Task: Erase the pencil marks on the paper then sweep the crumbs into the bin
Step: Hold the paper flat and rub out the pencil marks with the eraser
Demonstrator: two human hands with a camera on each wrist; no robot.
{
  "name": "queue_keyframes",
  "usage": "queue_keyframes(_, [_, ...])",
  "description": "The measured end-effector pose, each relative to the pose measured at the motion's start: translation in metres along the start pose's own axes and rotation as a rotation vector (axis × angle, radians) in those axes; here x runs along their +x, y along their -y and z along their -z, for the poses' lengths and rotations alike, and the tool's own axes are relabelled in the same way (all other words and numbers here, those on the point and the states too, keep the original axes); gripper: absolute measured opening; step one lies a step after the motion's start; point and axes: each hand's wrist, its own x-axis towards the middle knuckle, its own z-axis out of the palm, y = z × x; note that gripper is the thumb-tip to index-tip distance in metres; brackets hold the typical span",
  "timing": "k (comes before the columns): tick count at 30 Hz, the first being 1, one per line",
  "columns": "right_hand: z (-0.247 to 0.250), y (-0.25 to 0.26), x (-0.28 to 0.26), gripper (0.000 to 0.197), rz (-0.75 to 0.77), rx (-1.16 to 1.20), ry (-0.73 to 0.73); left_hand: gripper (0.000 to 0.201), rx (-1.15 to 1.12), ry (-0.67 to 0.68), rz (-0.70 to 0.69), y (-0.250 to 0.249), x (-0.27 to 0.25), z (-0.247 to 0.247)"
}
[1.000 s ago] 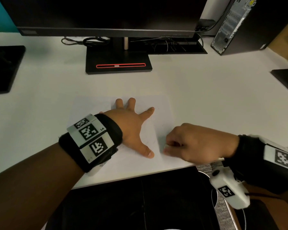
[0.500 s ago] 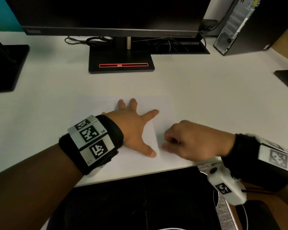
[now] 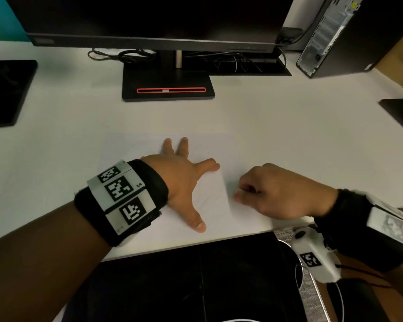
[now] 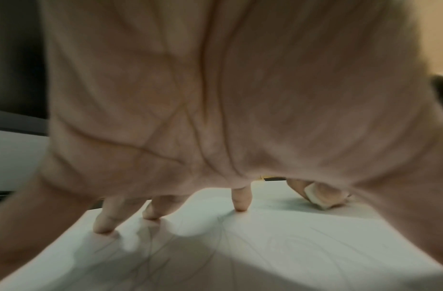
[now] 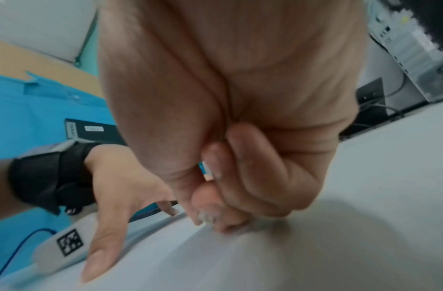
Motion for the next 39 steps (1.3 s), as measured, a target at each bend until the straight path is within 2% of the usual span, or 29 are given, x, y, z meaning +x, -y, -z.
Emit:
queue_keyframes(5, [-0.014,0.018,-0.009,0.042,0.088,0.018,0.056,0.135,-0.015,-0.004,-0.004,0.001,-0.001,-0.002])
queue_keyframes(8, [-0.005,0.007,-0.002,0.042,0.009,0.02,-0.014,0.135,-0.02,-0.007,-0.006,0.001,0.0,-0.002])
queue_keyframes(10, [-0.006,0.011,-0.003,0.041,0.019,-0.006,-0.031,0.136,-0.019,-0.011,-0.004,0.001,0.0,-0.002])
queue_keyframes(14, [-0.013,0.026,-0.007,0.041,0.108,-0.009,0.074,0.137,-0.019,-0.007,0.001,0.002,0.0,-0.003])
queue_keyframes(18, [-0.005,0.013,0.001,0.041,0.024,-0.022,-0.032,0.137,-0.02,-0.023,-0.008,0.002,0.0,-0.004])
queue_keyframes(22, [-0.016,0.031,-0.009,0.041,0.124,0.015,0.097,0.135,-0.018,-0.015,0.002,0.001,-0.001,-0.004])
queue_keyframes(27, [-0.005,0.008,0.003,0.041,0.025,-0.011,-0.042,0.136,-0.013,-0.017,0.0,0.001,-0.001,-0.003])
queue_keyframes(32, [-0.013,0.028,-0.004,0.04,0.126,-0.003,0.078,0.137,-0.009,-0.014,0.001,0.001,-0.001,-0.004])
queue_keyframes(36, [-0.002,0.01,0.011,0.041,0.012,-0.009,-0.043,0.137,-0.017,-0.01,-0.001,0.001,-0.001,-0.003])
queue_keyframes(39, [-0.012,0.025,0.005,0.04,0.102,-0.035,0.015,0.136,-0.013,-0.008,0.003,0.0,-0.001,-0.003])
